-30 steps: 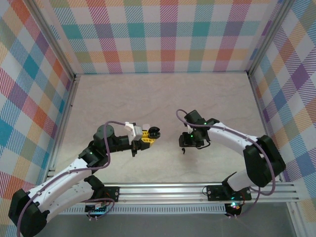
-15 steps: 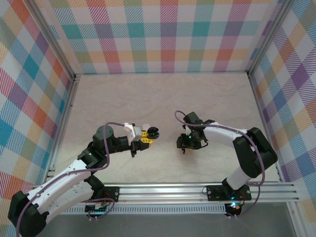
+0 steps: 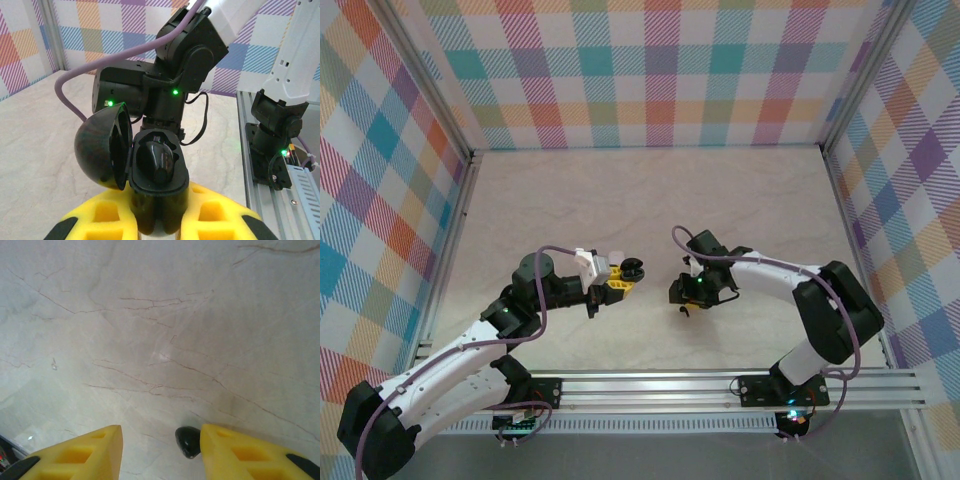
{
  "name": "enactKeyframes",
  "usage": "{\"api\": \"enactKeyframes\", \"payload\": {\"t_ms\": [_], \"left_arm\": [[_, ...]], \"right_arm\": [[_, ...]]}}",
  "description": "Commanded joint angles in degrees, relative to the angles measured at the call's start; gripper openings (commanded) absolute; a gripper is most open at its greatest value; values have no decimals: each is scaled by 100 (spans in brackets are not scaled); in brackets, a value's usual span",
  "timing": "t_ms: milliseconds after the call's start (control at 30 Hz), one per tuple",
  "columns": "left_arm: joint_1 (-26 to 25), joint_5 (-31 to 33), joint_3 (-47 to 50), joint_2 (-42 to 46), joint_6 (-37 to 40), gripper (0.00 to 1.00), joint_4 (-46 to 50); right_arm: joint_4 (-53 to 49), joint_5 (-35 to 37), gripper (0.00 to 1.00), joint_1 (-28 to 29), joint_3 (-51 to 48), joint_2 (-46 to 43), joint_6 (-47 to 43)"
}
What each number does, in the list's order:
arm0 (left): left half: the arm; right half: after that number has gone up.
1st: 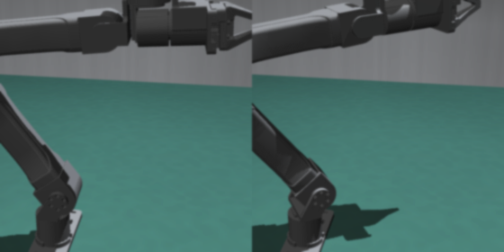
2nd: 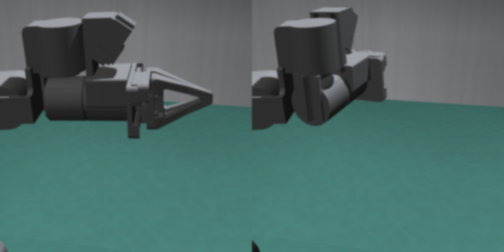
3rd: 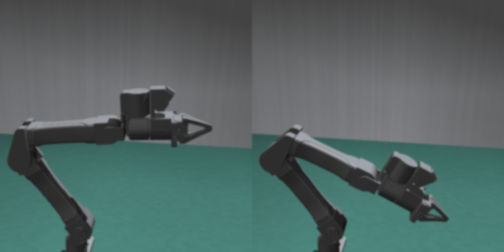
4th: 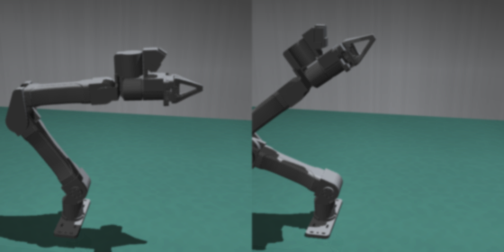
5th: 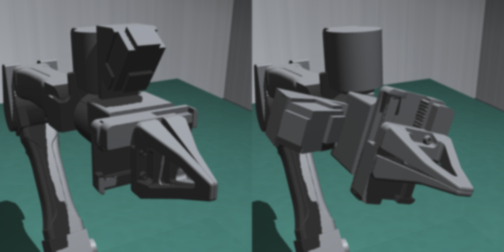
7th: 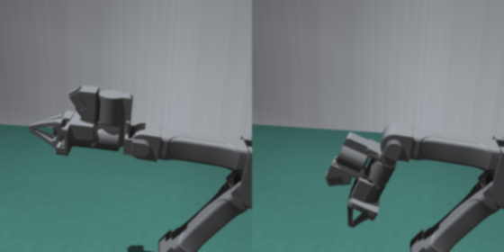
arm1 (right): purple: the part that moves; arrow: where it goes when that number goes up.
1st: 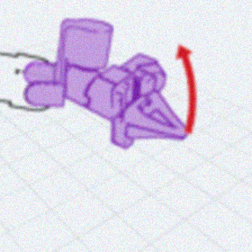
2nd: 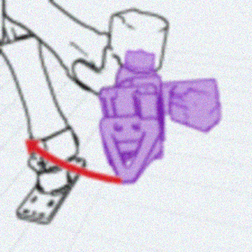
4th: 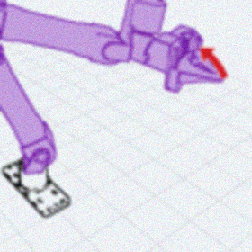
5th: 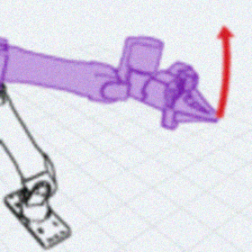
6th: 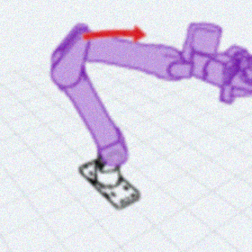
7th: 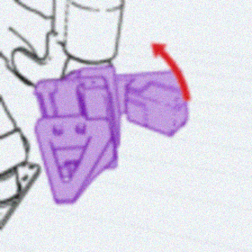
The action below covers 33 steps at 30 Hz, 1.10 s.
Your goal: Insert the wireless bluetooth earbuds into the charging case
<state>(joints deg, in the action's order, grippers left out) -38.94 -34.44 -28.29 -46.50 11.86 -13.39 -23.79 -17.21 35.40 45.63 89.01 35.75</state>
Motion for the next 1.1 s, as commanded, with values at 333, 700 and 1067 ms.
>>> {"api": "enactKeyframes", "payload": {"t_ms": [333,700,1067], "left_arm": [[-60,-90,-102,101,71,0,106],[-59,25,7,474,18,0,280],[-60,3,-1,519,-21,0,265]], "right_arm": [[-269,275,46,138,-458,-514,435],[217,79,46,538,-450,53,617],[274,-174,46,1068,125,99,1098]]}}
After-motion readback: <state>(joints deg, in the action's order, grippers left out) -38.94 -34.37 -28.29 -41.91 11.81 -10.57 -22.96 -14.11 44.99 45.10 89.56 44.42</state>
